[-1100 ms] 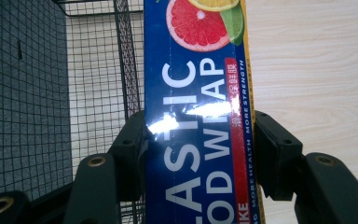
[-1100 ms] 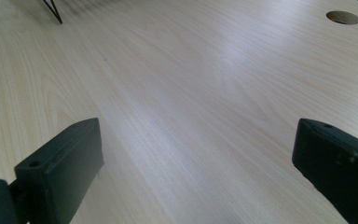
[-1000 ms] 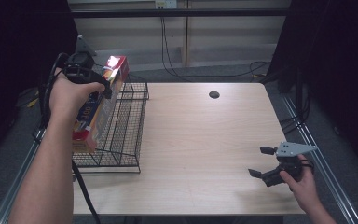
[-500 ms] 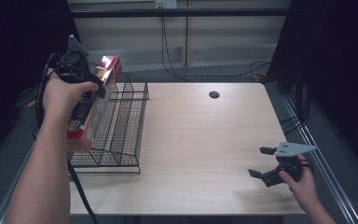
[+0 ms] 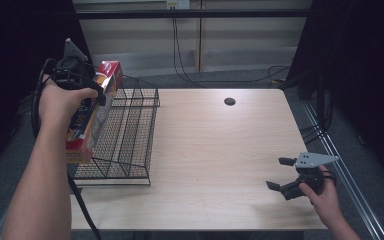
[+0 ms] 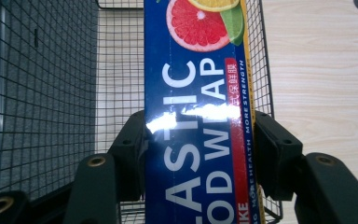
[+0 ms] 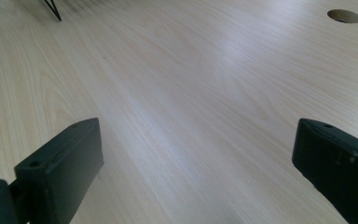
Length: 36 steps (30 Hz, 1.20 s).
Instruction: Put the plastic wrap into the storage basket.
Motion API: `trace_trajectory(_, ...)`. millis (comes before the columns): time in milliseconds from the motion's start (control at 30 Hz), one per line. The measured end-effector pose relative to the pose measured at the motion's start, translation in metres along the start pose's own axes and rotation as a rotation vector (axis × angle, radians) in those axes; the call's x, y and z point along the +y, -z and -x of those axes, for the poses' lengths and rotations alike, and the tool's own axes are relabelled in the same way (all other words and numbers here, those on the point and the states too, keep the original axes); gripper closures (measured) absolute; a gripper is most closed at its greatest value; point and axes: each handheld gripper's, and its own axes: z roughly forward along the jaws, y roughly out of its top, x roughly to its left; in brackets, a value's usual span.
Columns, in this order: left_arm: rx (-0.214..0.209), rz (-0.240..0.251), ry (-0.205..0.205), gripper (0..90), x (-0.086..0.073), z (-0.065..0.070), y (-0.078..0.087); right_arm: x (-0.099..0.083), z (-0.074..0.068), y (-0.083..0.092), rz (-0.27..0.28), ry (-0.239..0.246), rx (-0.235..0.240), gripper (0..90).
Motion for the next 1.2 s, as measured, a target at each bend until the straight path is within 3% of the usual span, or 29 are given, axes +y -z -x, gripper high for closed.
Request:
trace_trajectory(400,0.009,-0.001,0.025,44.7,-0.001,-0.011,0.0,0.0,0.001,0.0,0.002,-0.006,0.005,1.6)
trace_trajectory(800,0.023,0.002,0.032,44.8,-0.003,-0.02,-0.001,-0.001,0.001,0.0,0.0,-0.002,0.004,1.6)
trace_trajectory(900,0.032,-0.004,0.017,44.7,-0.002,-0.022,-0.001,-0.001,0.0,-0.001,-0.002,-0.003,0.003,1.6)
trace_trajectory(1200,0.025,-0.004,0.038,44.7,-0.004,-0.026,-0.009,-0.001,0.0,-0.001,-0.001,-0.002,0.004,1.6)
